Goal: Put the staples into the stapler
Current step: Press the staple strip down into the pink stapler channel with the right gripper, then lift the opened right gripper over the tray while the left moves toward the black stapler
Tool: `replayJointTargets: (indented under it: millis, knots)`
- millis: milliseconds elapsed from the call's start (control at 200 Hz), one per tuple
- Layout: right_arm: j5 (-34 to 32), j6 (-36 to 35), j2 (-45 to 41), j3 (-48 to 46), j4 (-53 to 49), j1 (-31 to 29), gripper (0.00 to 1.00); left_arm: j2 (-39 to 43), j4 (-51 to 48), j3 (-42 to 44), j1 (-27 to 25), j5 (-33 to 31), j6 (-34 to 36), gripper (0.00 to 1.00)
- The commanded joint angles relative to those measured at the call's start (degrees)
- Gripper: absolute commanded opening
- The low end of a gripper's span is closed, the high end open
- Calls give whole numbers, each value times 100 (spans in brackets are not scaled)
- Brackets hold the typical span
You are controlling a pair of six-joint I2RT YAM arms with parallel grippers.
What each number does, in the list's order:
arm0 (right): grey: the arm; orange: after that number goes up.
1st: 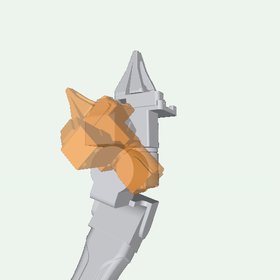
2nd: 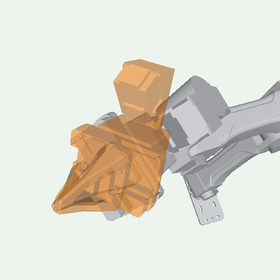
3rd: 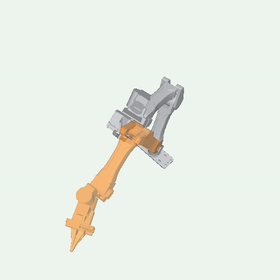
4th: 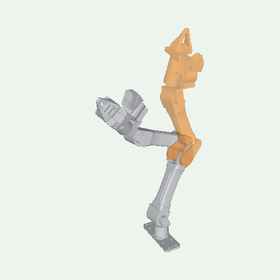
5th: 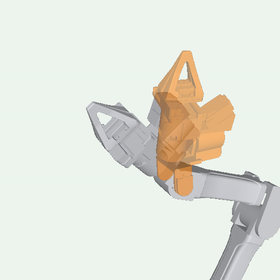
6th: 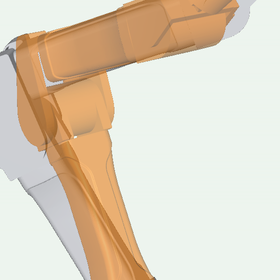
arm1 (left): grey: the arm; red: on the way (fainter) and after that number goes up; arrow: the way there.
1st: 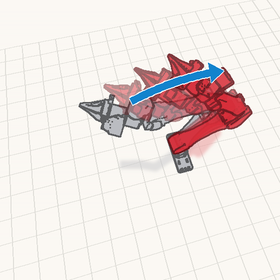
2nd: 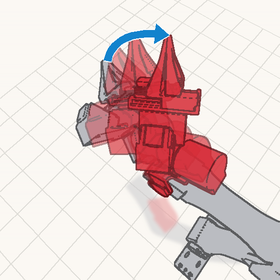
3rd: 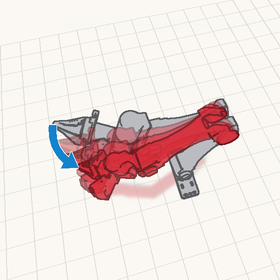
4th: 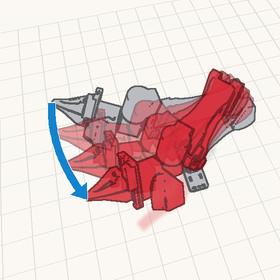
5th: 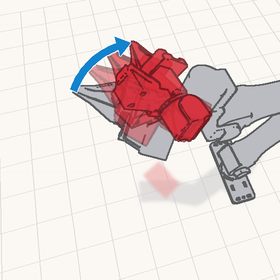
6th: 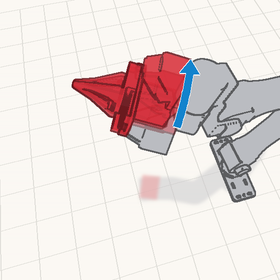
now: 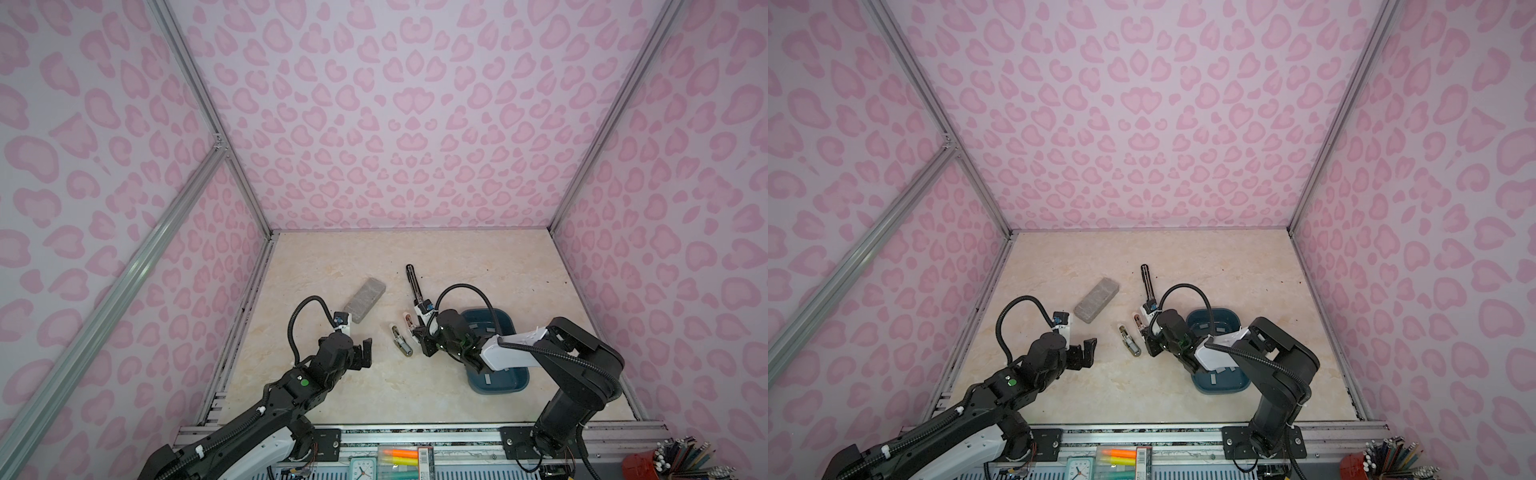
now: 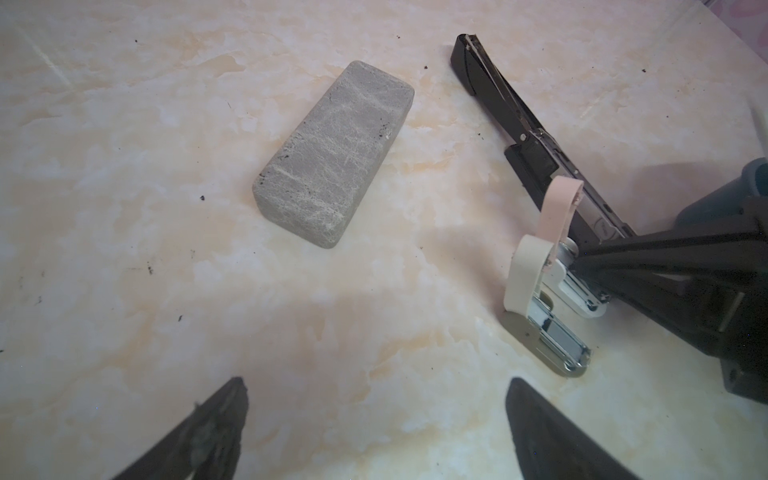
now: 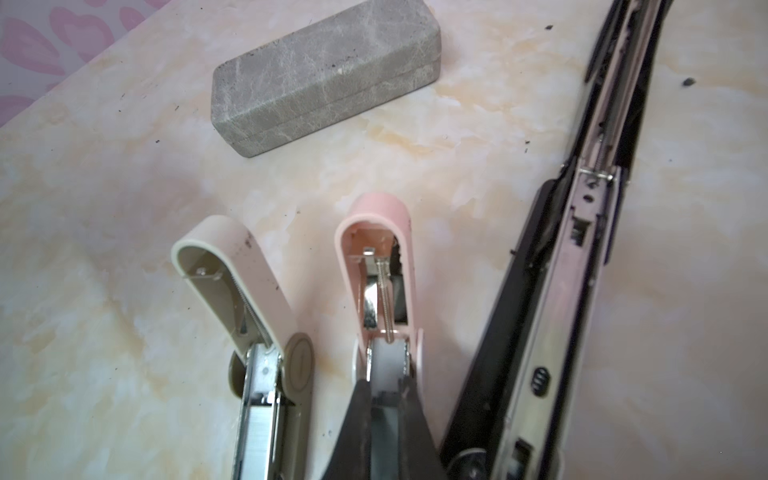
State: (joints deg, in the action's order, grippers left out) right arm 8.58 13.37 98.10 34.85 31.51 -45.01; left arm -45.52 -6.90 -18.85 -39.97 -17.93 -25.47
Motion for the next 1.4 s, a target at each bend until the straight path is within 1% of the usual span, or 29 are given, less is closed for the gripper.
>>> replayJointTargets:
  millis: [0, 280, 345, 465, 590, 735, 985, 1160, 1295, 1340, 1400]
  knots:
    - [-49, 111, -16, -71, -90, -15, 0, -14, 115, -62, -9, -79, 7, 98]
    - [-76, 227, -18, -141, -114, -25, 1, -50, 118, -88, -22, -97, 7, 98]
    - [-85, 254, 13, -145, -105, -34, 5, -60, 105, -90, -34, -109, 7, 98]
    - [-102, 289, 18, -143, -116, -38, 15, -69, 101, -86, -42, -118, 7, 98]
    - [-103, 339, -72, -163, -160, -36, 20, -80, 102, -94, -52, -131, 7, 98]
    - [-89, 410, -243, -233, -214, -46, 28, -90, 104, -101, -62, -140, 7, 98]
    - [-112, 521, -560, -343, -328, -86, 30, -133, 102, -120, -88, -162, 16, 98]
    - [-269, 621, -1048, -544, -453, -154, 30, -159, 94, -128, -104, -184, 10, 98]
    - [-586, 691, -1752, -802, -674, -260, 32, -142, 79, -129, -121, -229, 8, 98]
    - [-691, 726, -2035, -904, -753, -288, 34, -128, 65, -145, -128, -250, -6, 98]
    - [-788, 778, -2422, -1046, -840, -307, 40, -127, -78, -316, -128, -340, -4, 98]
